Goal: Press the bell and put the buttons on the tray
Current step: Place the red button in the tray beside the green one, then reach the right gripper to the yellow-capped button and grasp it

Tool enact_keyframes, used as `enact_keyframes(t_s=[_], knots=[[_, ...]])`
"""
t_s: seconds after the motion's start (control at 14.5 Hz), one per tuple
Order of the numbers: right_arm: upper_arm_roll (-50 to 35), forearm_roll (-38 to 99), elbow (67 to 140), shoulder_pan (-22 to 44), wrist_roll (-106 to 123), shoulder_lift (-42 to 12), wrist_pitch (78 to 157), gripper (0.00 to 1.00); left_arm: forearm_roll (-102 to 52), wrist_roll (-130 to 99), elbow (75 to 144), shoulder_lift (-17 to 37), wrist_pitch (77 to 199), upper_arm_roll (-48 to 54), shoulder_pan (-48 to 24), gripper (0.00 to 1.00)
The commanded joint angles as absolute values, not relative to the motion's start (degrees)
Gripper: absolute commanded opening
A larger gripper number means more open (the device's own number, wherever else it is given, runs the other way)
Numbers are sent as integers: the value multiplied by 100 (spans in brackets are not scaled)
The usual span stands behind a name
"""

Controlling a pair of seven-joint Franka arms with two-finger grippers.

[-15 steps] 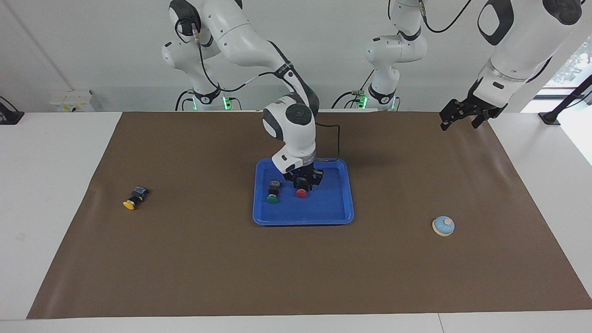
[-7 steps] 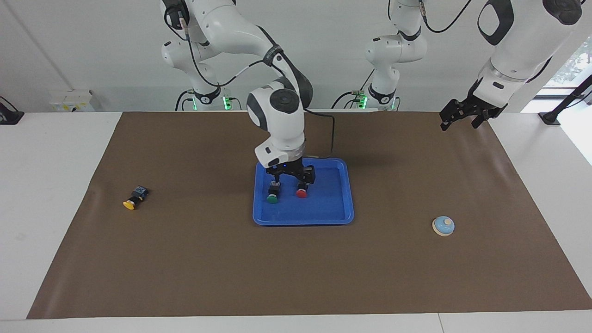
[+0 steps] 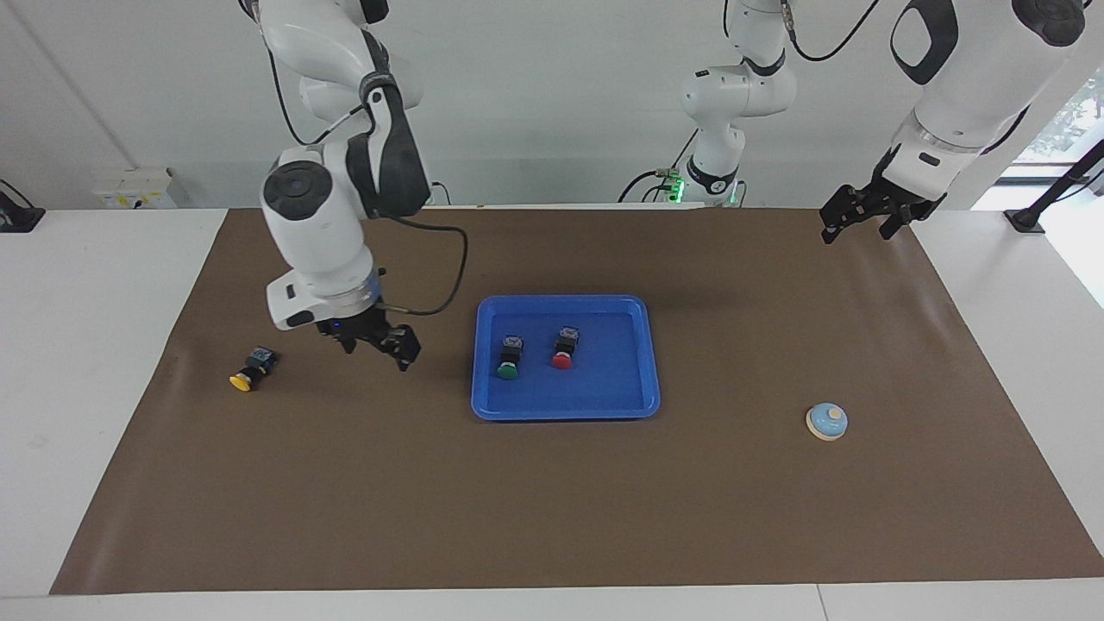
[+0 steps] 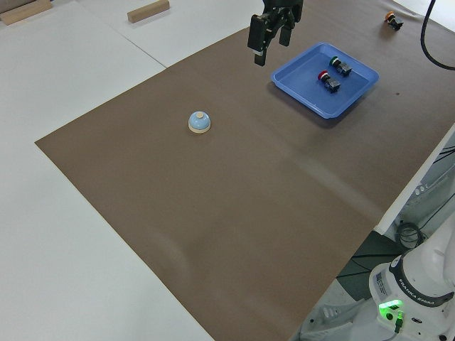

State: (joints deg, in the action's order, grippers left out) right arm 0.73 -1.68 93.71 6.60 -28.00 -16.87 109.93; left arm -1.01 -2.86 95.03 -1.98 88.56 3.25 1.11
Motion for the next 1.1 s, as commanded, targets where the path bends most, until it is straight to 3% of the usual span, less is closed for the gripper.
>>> enact_keyframes(t_s=[0.0, 0.14, 0.55, 1.03], knots=[[-9, -307, 9807, -24, -2147, -1521, 11003, 100, -176, -255, 9545, -281, 8815, 316, 132, 100], [-18, -526, 10185, -420, -1803, -1389, 11161, 100, -176, -255, 9545, -281, 8815, 316, 132, 100], [-17, -703, 12066, -1071, -1591, -941, 13217, 100, -176, -255, 9545, -281, 8807, 316, 132, 100], [-26, -712, 12190, -1512, -1397, -1213, 13676, 100, -176, -255, 9545, -281, 8815, 316, 132, 100]])
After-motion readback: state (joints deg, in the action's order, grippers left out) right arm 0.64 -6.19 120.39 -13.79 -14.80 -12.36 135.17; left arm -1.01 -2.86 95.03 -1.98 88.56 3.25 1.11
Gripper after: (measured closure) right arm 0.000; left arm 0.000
